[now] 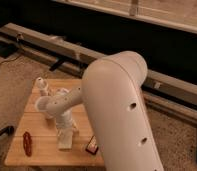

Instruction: Wipe the white sponge on the table

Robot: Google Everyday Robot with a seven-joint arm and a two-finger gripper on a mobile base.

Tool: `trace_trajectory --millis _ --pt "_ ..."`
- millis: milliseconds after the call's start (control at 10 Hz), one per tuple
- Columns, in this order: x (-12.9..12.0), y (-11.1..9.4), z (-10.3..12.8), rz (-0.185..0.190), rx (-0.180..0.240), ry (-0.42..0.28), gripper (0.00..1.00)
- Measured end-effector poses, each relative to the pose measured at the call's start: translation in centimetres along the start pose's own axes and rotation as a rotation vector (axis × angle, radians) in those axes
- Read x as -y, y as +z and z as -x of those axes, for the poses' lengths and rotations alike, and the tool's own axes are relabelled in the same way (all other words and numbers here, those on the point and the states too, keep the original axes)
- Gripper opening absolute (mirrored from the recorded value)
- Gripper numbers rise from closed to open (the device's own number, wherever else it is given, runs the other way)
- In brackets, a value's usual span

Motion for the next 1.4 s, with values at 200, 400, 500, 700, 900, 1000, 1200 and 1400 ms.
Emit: trace_trajectory --millis 200,400,500,700,900,1000,1200,1400 --pt "0.3 0.3 0.0 -0.009 -0.003 0.005 0.68" --pt "0.4 0.5 -0.1 -0.014 -0.004 0.004 0.53" --pt "0.4 0.5 -0.1 -0.015 -0.004 0.003 0.41" --pt "0.8 0.3 -0.2 -0.016 -0.005 0.008 0.21" --pt "1.6 0.1 -0.4 -0.021 -0.004 0.018 0.03" --pt "2.3 0.0 -0.3 -0.027 -0.002 0.027 0.00" --pt "5.0 -0.5 0.5 -0.048 0.005 0.067 0.00" --pt "8.2 -1.0 1.7 -0.067 0.014 0.114 0.00"
